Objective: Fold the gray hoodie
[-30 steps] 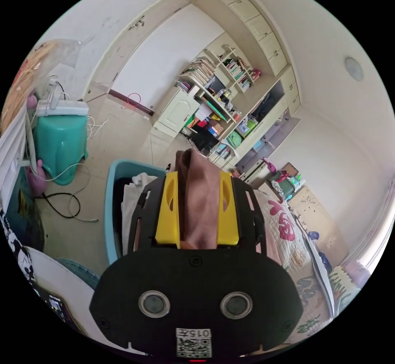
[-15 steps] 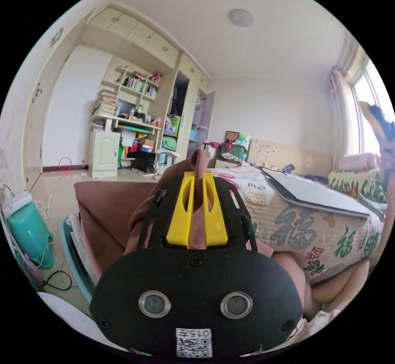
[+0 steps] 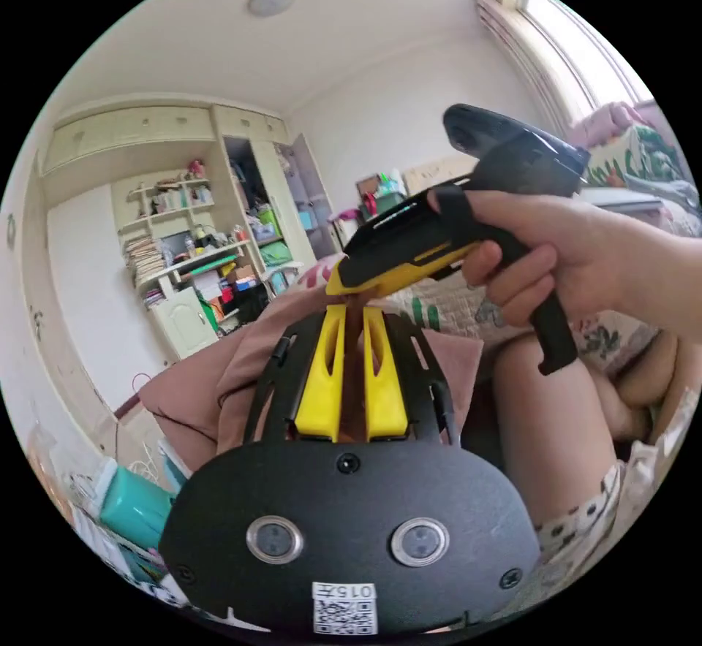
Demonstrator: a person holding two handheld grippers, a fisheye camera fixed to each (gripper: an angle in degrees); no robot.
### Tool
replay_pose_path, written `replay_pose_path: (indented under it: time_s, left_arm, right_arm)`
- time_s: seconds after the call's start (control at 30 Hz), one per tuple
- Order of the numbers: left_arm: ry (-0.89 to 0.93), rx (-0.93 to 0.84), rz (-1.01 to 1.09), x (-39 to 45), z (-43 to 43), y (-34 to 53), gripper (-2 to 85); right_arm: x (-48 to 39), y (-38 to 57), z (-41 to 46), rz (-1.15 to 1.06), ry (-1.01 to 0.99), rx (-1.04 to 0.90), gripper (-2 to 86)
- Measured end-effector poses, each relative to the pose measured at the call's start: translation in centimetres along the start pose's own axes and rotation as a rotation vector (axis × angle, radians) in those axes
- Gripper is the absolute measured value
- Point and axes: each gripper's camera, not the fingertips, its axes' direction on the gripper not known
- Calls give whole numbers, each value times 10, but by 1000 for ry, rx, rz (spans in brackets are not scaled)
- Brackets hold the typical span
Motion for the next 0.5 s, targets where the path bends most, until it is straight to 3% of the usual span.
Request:
replay_pose_path:
  time_s: [0.07,0.13,0.2,0.23,0.27,0.33,0.4,0.5]
  left_arm:
    - [159,-137,90,-15,-5,-9,28]
    - [263,-118,17,-61,-28,-13,34]
    - [166,-58,-138,-124,-56,-9,48]
    - [25,-25,-291,-172,-72,0,74]
    - [-120,-22,-461,-218,-82,16,114]
    - [-235,-88,-661,-278,-79,42,171]
    - [-183,-177,-763,-317,-59,66,177]
    - [43,-258,-833,-342,-10,91,162]
  right_arm:
    - [30,-4,17,69,-33,-32,53]
    - [43,0,19,59,-33,-5,51]
    - [51,3,20,56,1,22,50]
    - [56,3,21,55,14,34,50]
    - [60,3,21,63,10,47,50]
    - [63,1,23,75,0,59,49]
    - [62,-2,25,77,5,77,49]
    - [55,-6,29,71,20,102,48]
